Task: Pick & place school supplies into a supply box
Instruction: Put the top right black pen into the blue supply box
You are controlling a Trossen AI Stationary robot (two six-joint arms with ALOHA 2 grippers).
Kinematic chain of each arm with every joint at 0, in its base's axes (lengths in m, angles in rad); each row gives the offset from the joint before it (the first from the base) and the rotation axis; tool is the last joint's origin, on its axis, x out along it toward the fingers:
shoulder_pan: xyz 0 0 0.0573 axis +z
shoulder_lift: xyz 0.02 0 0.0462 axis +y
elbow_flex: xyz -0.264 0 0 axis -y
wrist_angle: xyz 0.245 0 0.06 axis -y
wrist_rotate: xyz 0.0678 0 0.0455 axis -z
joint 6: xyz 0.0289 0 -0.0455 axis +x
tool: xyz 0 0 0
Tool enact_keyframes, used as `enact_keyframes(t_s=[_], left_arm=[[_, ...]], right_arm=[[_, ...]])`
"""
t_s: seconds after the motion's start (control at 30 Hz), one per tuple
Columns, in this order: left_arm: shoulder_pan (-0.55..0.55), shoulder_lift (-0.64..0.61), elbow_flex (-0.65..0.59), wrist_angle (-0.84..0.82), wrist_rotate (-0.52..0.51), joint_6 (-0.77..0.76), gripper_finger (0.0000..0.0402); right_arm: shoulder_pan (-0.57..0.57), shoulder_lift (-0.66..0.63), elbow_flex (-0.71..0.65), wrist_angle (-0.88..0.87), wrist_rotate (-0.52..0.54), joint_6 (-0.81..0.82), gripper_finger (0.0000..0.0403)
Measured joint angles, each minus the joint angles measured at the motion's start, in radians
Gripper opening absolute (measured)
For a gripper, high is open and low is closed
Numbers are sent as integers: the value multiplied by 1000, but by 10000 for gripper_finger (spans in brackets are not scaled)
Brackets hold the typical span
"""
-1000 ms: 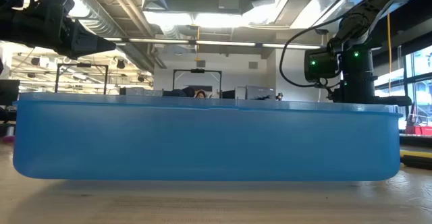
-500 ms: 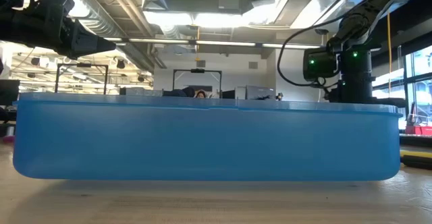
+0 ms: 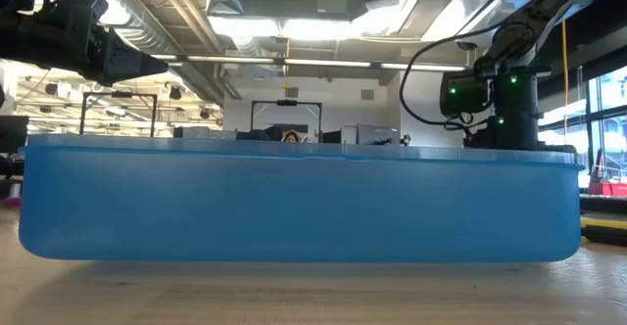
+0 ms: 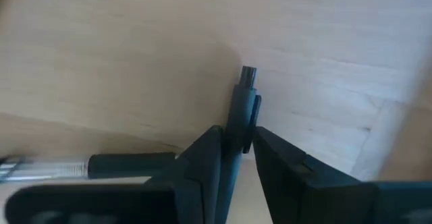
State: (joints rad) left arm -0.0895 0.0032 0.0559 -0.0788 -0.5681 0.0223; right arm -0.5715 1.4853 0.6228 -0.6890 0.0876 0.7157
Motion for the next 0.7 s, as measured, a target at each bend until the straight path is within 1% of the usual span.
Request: enact_keyframes(t_s=[0.17, 0.3, 0.43, 0.5, 0.63, 0.7], left_arm=[[0, 0, 0, 0, 0, 0, 9], [0, 0, 0, 0, 0, 0, 10], [0, 0, 0, 0, 0, 0, 13], [0, 0, 0, 0, 0, 0, 12], [0, 0, 0, 0, 0, 0, 8], [0, 0, 0, 0, 0, 0, 7]], right_arm=[[-23, 0, 0, 4, -12, -169, 99], [-30, 0, 0, 9, -17, -268, 82], [-30, 0, 1, 12, -16, -283, 51], [-29, -1, 1, 11, -9, -285, 42], [-29, 3, 17, -14, -4, -303, 42], [-29, 6, 38, -36, -2, -305, 49]])
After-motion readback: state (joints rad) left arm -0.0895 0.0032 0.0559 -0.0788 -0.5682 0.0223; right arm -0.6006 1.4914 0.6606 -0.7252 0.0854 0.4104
